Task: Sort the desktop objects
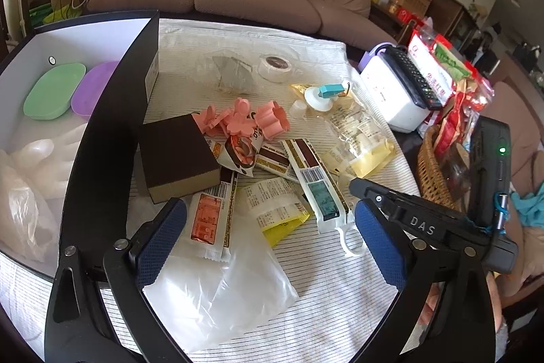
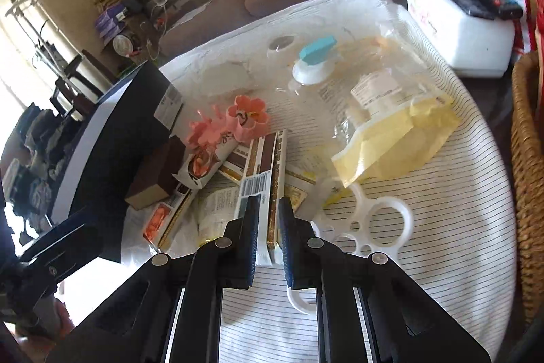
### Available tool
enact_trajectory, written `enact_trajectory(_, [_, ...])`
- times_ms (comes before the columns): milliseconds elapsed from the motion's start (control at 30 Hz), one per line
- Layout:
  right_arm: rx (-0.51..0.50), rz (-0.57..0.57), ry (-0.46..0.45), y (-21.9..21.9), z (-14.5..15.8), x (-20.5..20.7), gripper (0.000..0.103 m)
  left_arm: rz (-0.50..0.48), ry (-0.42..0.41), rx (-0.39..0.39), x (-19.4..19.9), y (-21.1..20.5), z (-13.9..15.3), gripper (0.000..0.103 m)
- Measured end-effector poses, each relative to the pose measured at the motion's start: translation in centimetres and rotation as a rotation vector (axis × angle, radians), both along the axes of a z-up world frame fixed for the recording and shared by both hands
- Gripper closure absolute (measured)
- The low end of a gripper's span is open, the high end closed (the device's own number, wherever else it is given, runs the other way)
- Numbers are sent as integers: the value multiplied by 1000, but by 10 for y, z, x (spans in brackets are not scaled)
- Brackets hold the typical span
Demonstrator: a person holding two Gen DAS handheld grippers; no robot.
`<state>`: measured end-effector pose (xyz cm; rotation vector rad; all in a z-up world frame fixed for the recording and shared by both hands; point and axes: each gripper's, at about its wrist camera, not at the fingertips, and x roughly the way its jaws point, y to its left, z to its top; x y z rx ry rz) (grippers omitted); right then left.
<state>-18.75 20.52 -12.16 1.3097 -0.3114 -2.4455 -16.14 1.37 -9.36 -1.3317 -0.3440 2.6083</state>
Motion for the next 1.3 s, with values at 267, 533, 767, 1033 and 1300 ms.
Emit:
enact_trajectory(267, [96, -14, 8, -10, -6, -1, 58, 47, -30, 35, 1, -14, -5, 4])
enact_trajectory(533, [317, 51, 98, -52, -20, -1, 39, 80, 6, 112, 0, -33, 4, 4])
enact_trajectory(767, [389, 80, 91, -64, -43, -2, 55, 76, 5, 137, -2, -35, 5, 4])
enact_trajectory(1033, [-46, -8, -90, -5, -40, -15, 62, 34, -102, 313, -11, -27, -19, 4])
enact_trajectory(1300, [-725, -80, -387, 56, -65, 0, 61, -8, -279, 638, -25, -9, -74, 4])
